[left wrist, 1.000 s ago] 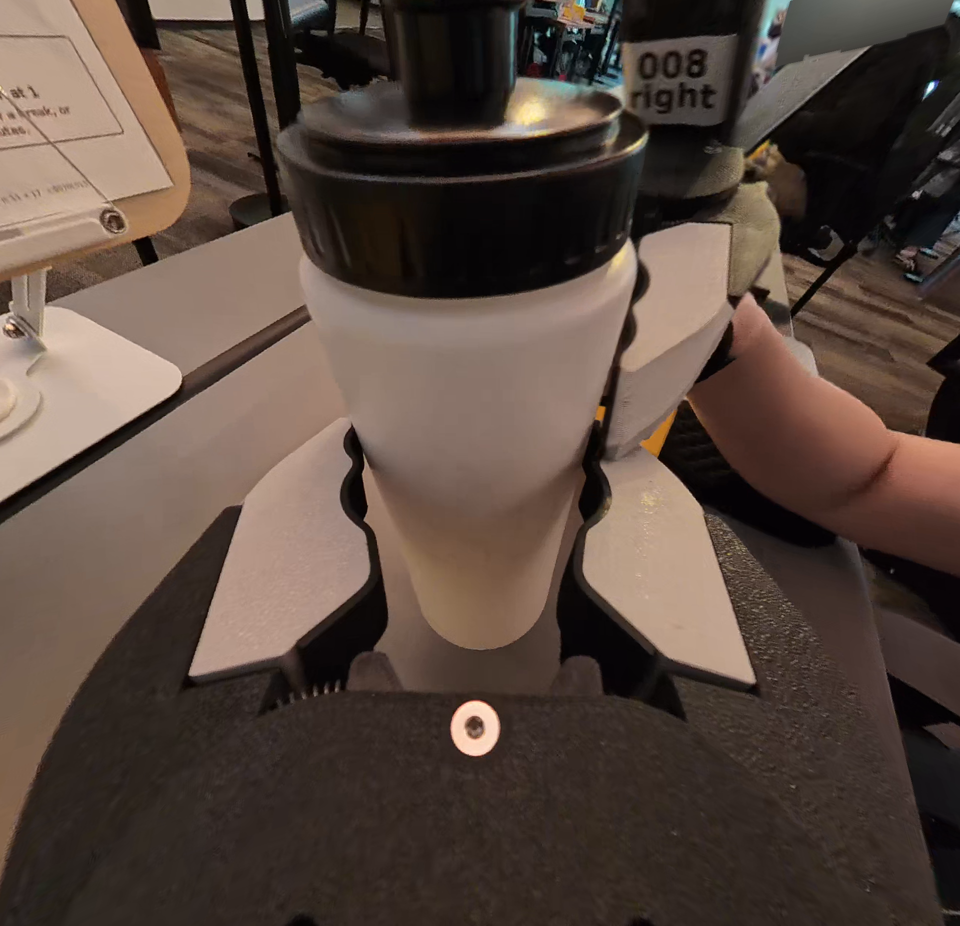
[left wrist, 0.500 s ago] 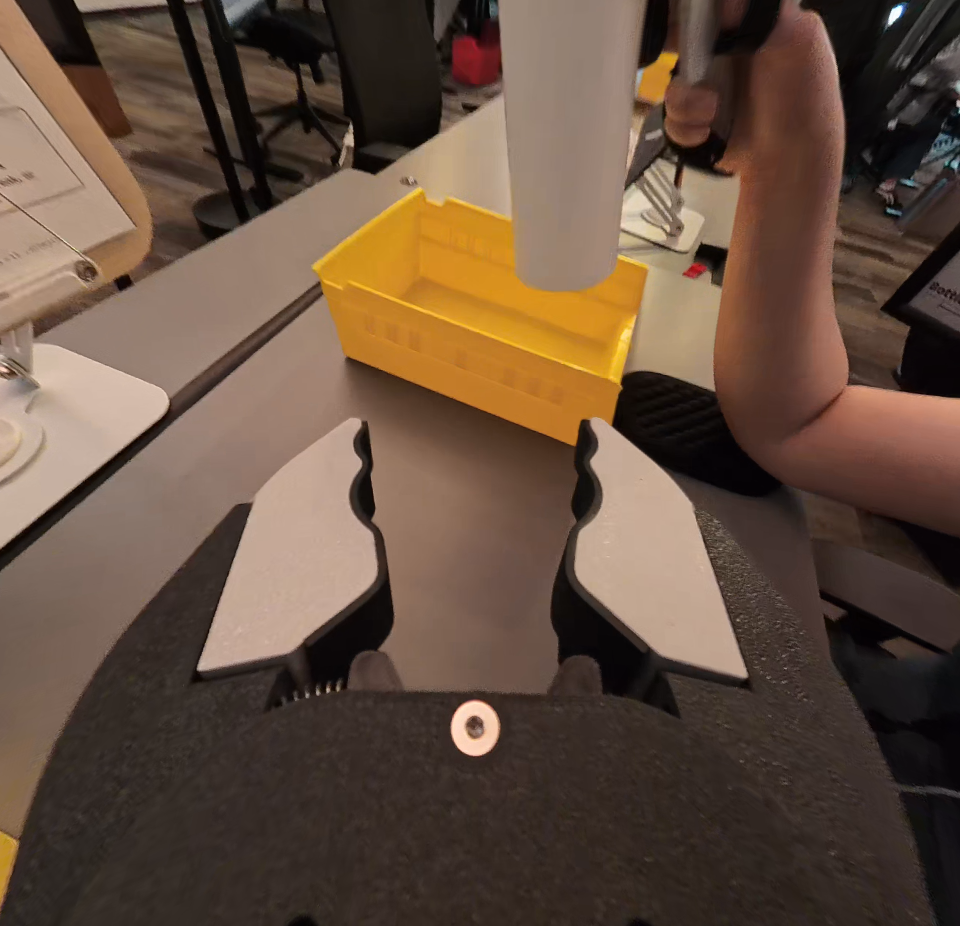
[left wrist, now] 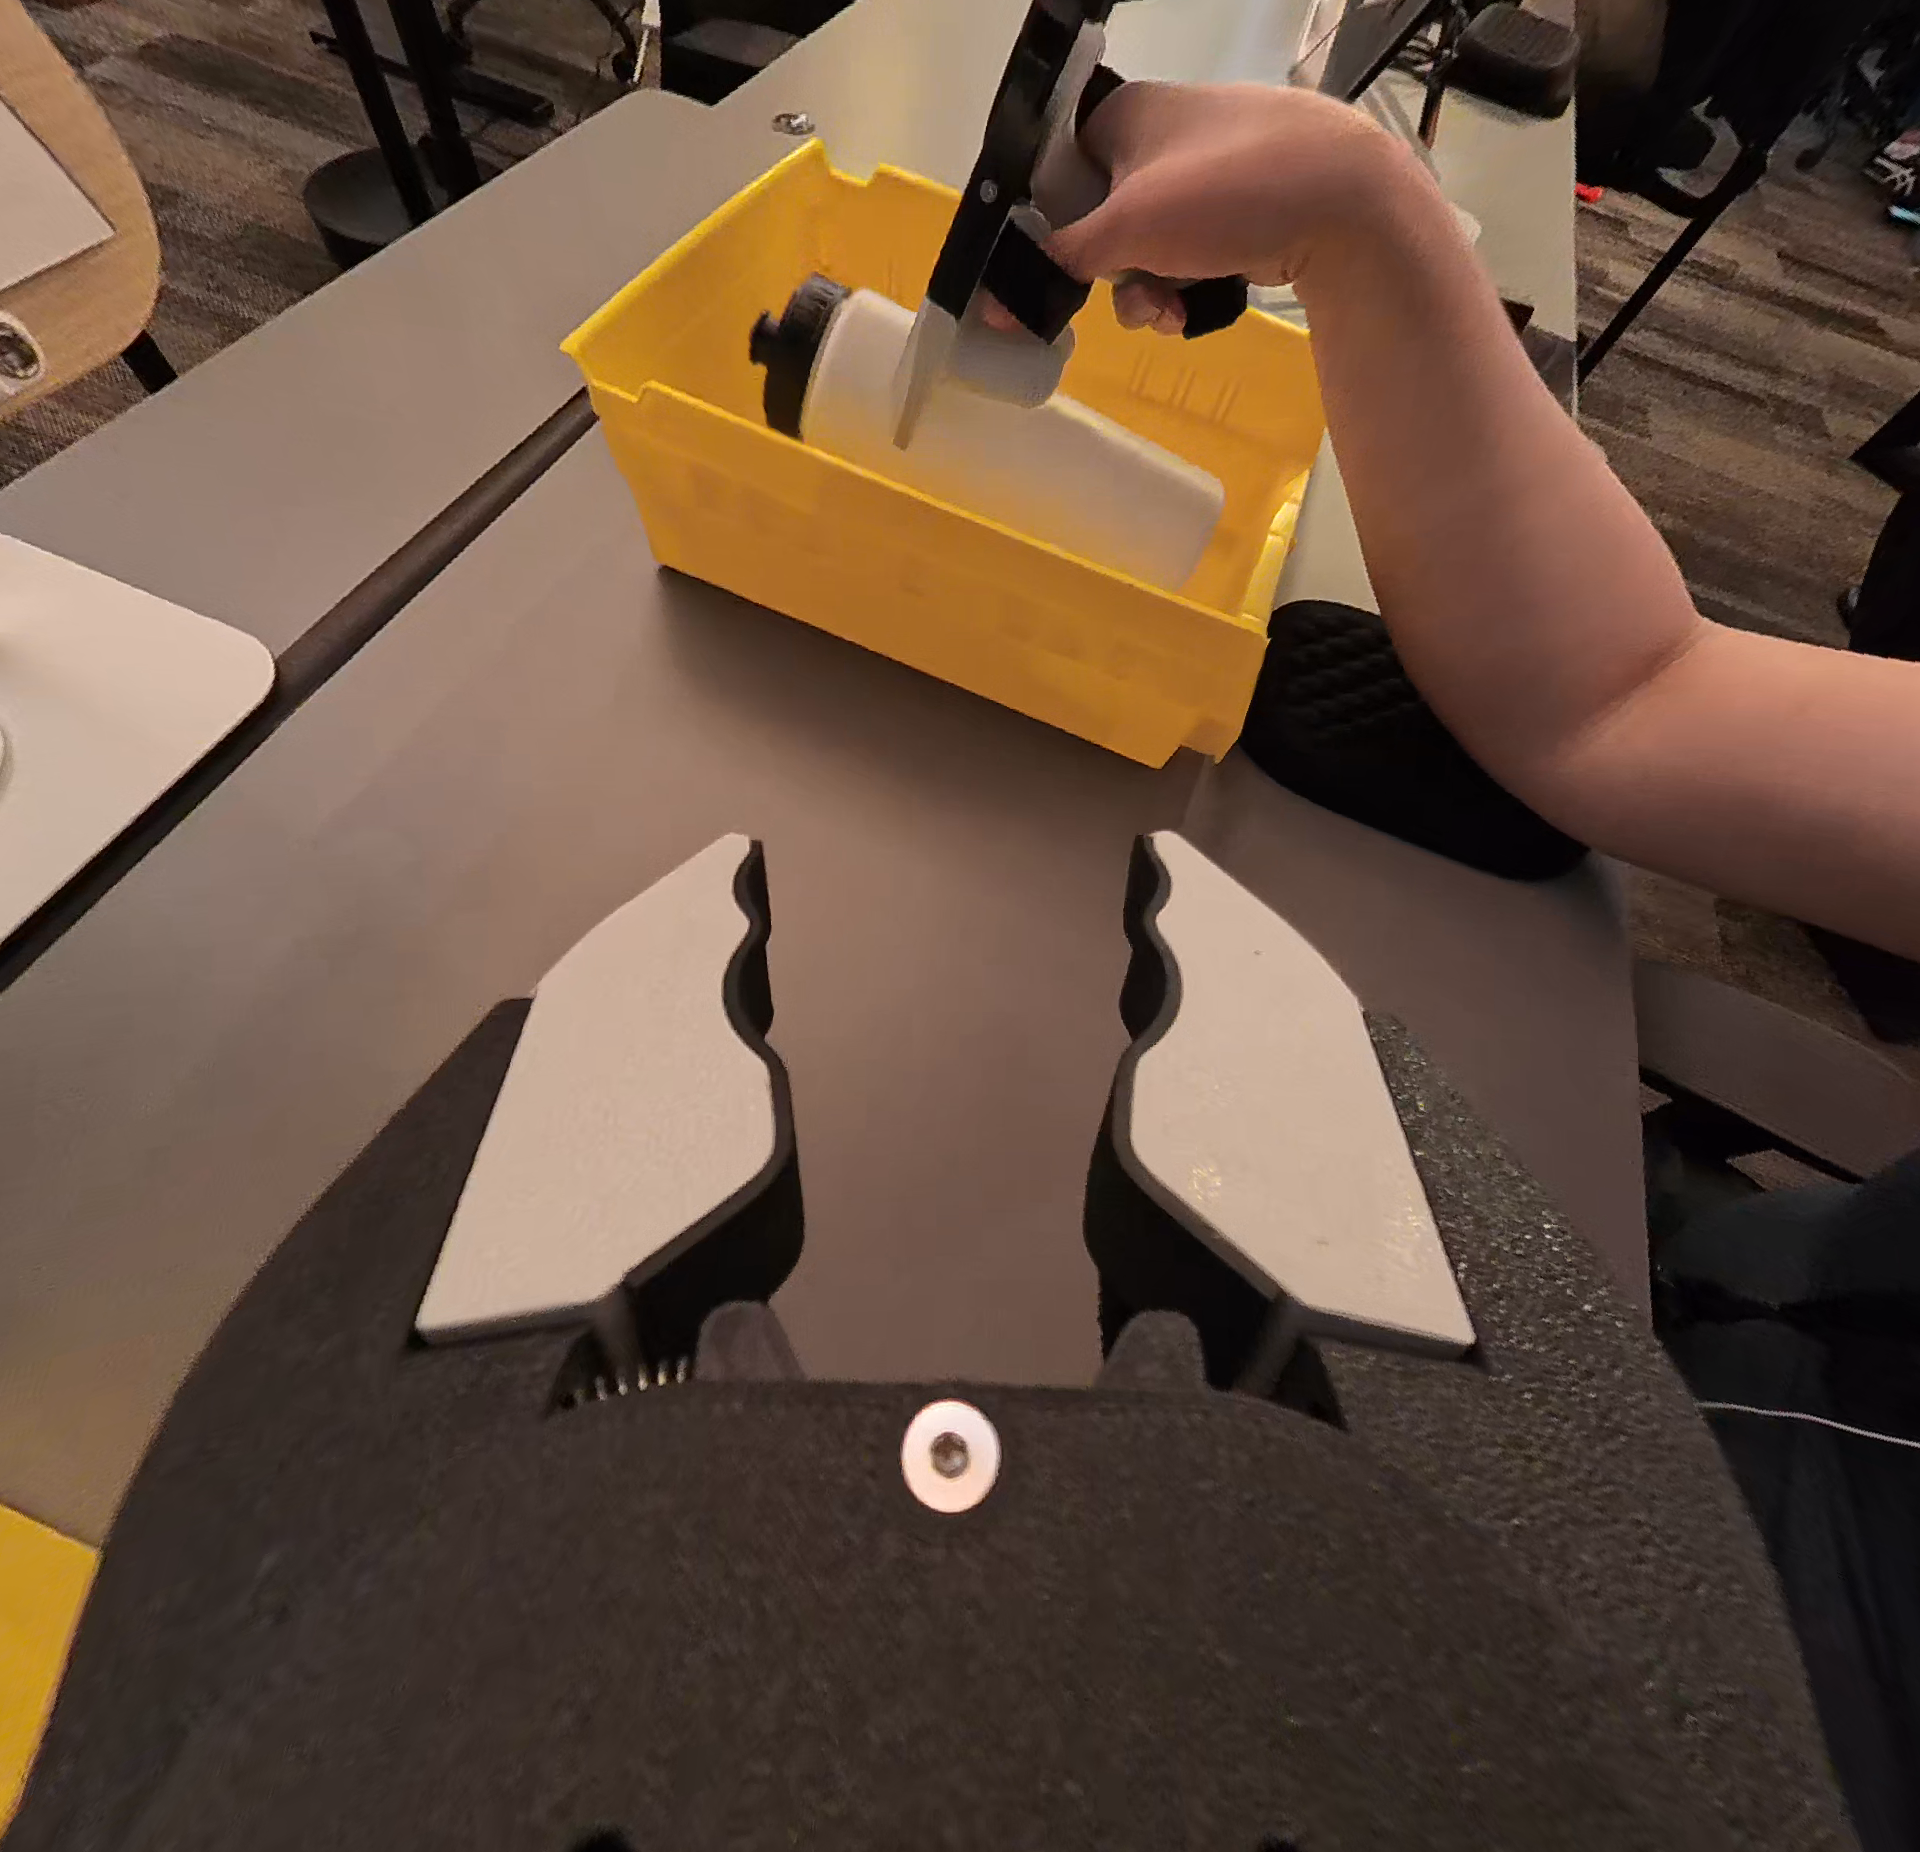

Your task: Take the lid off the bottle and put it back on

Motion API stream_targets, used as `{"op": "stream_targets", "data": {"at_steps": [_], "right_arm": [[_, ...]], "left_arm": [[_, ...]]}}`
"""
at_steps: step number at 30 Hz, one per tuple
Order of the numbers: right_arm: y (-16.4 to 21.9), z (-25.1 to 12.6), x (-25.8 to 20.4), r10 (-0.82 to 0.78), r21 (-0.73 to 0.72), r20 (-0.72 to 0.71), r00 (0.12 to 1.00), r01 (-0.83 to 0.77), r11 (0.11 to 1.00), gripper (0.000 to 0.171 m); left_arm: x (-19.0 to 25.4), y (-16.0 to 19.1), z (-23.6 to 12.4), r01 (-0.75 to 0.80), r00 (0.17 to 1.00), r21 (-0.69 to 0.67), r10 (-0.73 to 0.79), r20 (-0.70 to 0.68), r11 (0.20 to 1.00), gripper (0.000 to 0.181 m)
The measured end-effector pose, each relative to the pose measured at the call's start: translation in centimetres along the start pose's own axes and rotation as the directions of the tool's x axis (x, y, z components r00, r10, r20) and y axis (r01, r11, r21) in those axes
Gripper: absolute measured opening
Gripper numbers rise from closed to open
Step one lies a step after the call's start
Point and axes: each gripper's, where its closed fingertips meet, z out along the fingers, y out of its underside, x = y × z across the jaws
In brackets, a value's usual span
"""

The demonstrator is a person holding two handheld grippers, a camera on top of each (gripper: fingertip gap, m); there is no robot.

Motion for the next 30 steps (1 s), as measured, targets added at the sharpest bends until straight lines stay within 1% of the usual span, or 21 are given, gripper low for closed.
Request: {"op": "stream_targets", "data": {"at_steps": [2,6,9,11,12,13,15,17,18,19,21,24,27,30], "right_arm": [[0.3,0.7,0.7,0.008,-0.029,-0.041,0.999,-0.009,1.0,0.078],[0.5,1.6,1.7,0.004,-0.067,-0.09,0.996,-0.01,0.998,0.077],[-0.5,0.4,1.5,-0.018,0.002,-0.099,0.995,0.019,1.0,0.076],[-1.5,-1.8,1.5,-0.05,0.083,-0.137,0.989,0.062,0.995,0.079],[-2.0,-3.4,1.6,-0.064,0.141,-0.163,0.985,0.088,0.986,0.079],[-2.5,-5.1,1.7,-0.061,0.207,-0.185,0.981,0.1,0.973,0.078],[-2.8,-8.3,2.7,-0.019,0.315,-0.215,0.976,0.088,0.945,0.074],[-2.0,-10.2,4.7,0.035,0.354,-0.243,0.97,0.055,0.934,0.071],[-1.3,-10.5,5.8,0.065,0.346,-0.248,0.967,0.025,0.938,0.069],[-0.5,-10.5,7.0,0.095,0.327,-0.249,0.964,-0.009,0.945,0.067],[1.2,-9.9,9.4,0.155,0.266,-0.265,0.952,-0.082,0.96,0.059],[2.9,-8.4,10.9,0.181,0.173,-0.247,0.952,-0.141,0.975,0.055],[3.2,-7.2,11.1,0.173,0.129,-0.217,0.961,-0.147,0.981,0.049],[3.4,-6.1,11.2,0.156,0.074,-0.235,0.959,-0.143,0.987,0.047]], "left_arm": [[-0.8,0.4,-0.1,0.014,0.999,-0.016,-0.014,0.035,1.0,0.065],[-3.8,1.2,-0.7,0.074,0.984,-0.039,-0.067,0.168,0.996,0.065],[-5.7,1.4,-1.9,0.101,0.967,-0.028,-0.092,0.237,0.994,0.065],[-7.4,1.5,-3.7,0.112,0.943,-0.028,-0.097,0.319,0.993,0.067],[-8.8,1.7,-5.1,0.108,0.913,-0.04,-0.083,0.399,0.993,0.068],[-10.5,2.0,-7.1,0.106,0.864,-0.059,-0.063,0.5,0.993,0.069],[-14.1,3.4,-12.2,0.14,0.714,-0.106,-0.027,0.7,0.984,0.068],[-16.9,5.4,-17.8,0.216,0.536,-0.127,-0.008,0.844,0.968,0.064],[-17.9,6.9,-20.1,0.272,0.468,-0.136,-0.008,0.884,0.953,0.059],[-18.6,8.6,-21.9,0.342,0.421,-0.14,-0.018,0.907,0.929,0.055],[-19.6,11.8,-24.5,0.476,0.361,-0.127,-0.062,0.931,0.87,0.055],[-20.9,15.0,-27.0,0.574,0.297,-0.076,-0.121,0.947,0.816,0.056],[-21.9,17.3,-28.4,0.628,0.25,-0.033,-0.161,0.955,0.777,0.058],[-22.5,19.5,-28.5,0.682,0.24,-0.017,-0.202,0.95,0.731,0.06]]}}
